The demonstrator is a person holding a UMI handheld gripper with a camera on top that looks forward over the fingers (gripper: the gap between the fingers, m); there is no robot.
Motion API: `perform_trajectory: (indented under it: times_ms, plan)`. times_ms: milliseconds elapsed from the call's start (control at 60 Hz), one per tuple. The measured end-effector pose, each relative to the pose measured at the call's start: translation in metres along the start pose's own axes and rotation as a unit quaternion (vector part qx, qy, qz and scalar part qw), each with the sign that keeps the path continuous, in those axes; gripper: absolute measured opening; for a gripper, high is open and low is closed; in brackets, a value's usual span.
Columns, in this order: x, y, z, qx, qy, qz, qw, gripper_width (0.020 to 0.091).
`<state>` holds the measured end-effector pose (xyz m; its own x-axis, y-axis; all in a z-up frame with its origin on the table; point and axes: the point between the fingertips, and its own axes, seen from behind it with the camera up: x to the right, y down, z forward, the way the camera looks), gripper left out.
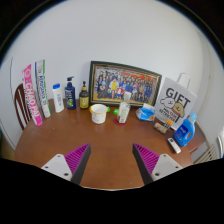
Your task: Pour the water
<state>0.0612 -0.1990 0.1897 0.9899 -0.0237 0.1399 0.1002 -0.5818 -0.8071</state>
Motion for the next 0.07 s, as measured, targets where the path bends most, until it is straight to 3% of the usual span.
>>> perform_trajectory:
  times_ms: [67]
  plan:
    - [0.0005,-0.0021,-0.0094,0.003,0.004,0.001,1.000,0.0856]
